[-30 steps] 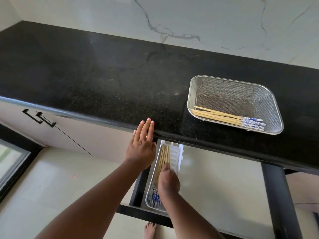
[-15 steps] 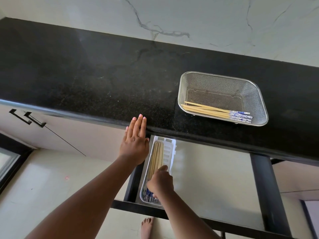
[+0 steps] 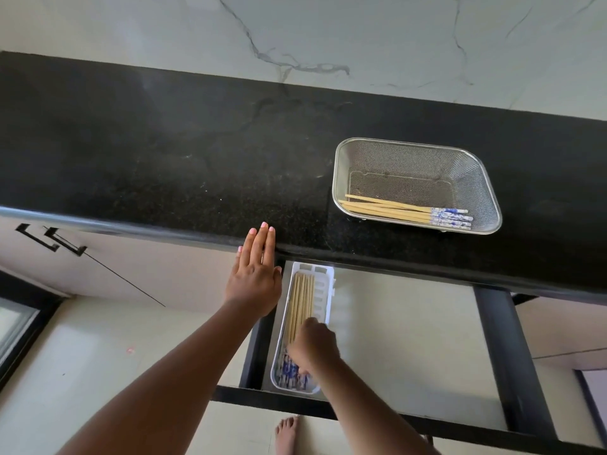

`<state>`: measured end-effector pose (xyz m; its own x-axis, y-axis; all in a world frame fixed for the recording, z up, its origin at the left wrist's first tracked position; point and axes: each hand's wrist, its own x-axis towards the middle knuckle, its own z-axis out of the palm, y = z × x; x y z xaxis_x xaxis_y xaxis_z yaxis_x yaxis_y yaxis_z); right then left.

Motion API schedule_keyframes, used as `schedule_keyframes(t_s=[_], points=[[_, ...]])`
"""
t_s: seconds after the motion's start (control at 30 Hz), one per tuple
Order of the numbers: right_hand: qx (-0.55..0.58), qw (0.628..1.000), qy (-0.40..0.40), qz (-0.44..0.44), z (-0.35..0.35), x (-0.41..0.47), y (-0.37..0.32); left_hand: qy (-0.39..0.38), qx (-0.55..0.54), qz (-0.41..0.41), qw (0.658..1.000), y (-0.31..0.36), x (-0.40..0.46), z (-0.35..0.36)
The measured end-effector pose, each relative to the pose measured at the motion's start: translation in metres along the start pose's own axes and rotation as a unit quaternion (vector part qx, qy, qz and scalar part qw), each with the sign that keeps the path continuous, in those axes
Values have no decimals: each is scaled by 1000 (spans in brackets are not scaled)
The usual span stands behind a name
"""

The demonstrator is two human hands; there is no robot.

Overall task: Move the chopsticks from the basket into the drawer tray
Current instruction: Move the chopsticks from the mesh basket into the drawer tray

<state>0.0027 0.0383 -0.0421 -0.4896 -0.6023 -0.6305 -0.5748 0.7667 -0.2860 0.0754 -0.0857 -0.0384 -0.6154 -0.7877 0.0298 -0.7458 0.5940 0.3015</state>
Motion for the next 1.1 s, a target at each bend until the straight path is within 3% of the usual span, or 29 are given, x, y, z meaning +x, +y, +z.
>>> schedule_keyframes(t_s=[0.13,0.23,0.3,0.33,0.4,0.5,0.6,0.8,1.1], points=[[61,994,20,-86,-107,-16,-2,-5,-6,-4,1000,1,-2,-2],[62,974,180,-125,-194,-27,8,-6,-5,-1,1000,1,-1,-5],[30,937,317,-146,-240,-21,20,-6,-8,1,1000,2,-1,-6],[13,926,345,-153,-259,-15,25,-5,-8,0,1000,3,-1,-6],[-5,944,287,-162,-289,7,38,-9,-4,-2,1000,4,-1,-7],[-66,986,93,-120,-315,44,57,-11,-5,-4,1000,5,-1,-8],[-66,994,-3,-82,-319,70,68,-10,0,-1,1000,5,-2,-9],[-65,994,-67,-56,-316,84,71,-4,10,-19,1000,8,-1,-5],[-111,987,-80,-87,-321,86,65,0,3,-21,1000,7,0,0]])
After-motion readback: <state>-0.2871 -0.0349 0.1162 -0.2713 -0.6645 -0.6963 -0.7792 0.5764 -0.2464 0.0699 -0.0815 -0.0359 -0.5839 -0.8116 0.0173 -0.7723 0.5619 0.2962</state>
